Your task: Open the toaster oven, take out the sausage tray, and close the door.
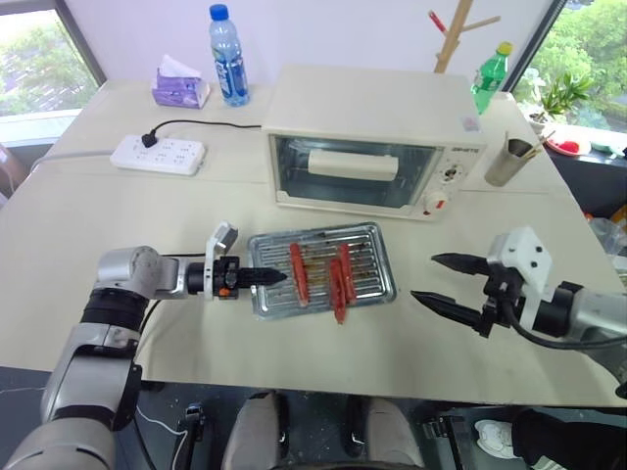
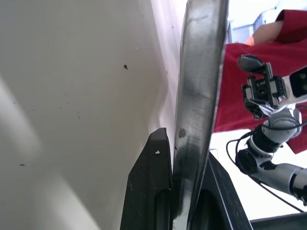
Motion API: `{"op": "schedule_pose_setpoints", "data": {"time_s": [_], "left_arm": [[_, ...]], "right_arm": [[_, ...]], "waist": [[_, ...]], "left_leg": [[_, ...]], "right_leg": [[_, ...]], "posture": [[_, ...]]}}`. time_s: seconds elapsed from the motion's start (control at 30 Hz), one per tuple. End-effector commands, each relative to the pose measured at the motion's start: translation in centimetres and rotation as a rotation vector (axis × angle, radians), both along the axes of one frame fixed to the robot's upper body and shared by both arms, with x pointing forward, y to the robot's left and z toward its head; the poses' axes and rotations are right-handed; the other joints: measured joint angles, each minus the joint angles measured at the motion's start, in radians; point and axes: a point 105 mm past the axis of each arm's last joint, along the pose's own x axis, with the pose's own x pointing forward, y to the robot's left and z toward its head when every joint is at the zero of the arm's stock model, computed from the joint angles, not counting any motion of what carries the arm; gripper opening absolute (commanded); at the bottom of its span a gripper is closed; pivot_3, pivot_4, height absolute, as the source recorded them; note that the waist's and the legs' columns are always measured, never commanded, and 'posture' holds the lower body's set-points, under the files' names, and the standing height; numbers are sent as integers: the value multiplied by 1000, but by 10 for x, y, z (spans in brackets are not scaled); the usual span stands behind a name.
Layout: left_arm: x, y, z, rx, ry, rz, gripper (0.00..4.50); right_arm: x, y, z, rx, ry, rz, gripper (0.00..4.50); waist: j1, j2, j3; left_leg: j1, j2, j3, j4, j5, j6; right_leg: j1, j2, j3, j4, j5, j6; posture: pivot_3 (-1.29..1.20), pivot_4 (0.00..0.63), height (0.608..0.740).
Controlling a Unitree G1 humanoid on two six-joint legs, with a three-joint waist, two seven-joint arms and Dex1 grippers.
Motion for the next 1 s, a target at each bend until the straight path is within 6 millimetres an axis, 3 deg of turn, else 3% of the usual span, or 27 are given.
{"op": "schedule_pose_setpoints", "data": {"time_s": [0.03,0.27,0.3,0.37,0.53,0.57,0.77,1.0], "left_arm": [[-16,-8,-20,34,103,-74,0],[-17,-6,-23,63,102,-105,0],[-17,-6,-23,63,103,-106,800],[-17,-6,-23,64,102,-108,1510],[-12,0,-23,77,93,-80,4210],[-11,1,-23,79,91,-72,4462],[-7,20,-22,120,63,-27,4462],[-14,71,-30,277,-37,50,4462]], "right_arm": [[-5,4,11,-10,-57,15,3711],[-8,4,9,-3,-56,0,3711],[-8,4,9,-2,-57,-1,3767],[-7,4,9,1,-58,-6,3767],[-7,5,9,3,-60,-8,3767],[-6,5,9,5,-62,-8,3767],[-2,6,9,3,-70,0,3767],[7,4,10,0,-72,13,3767]], "waist": [[0,0,0],[-1,0,0],[-2,0,0],[-3,0,0],[1,1,-1],[1,1,-1],[-4,1,-1],[-34,2,-2]], "left_leg": [[0,0,0,0,0,0],[0,0,0,0,0,1],[0,0,0,0,-1,1],[0,0,0,0,-1,1],[0,0,0,0,-1,1],[1,0,0,0,-1,1],[6,1,-1,1,-1,1],[6,3,-2,0,-1,1]], "right_leg": [[0,0,0,0,0,0],[0,0,0,-1,0,0],[0,0,0,-1,0,0],[0,0,0,-1,0,0],[0,0,0,-1,0,0],[1,0,0,-1,0,0],[4,0,0,0,0,0],[3,4,0,1,0,-1]], "posture": [[0,150,722],[0,150,722],[0,150,722],[0,150,722],[0,150,722],[0,150,722],[0,150,722],[0,150,722]]}}
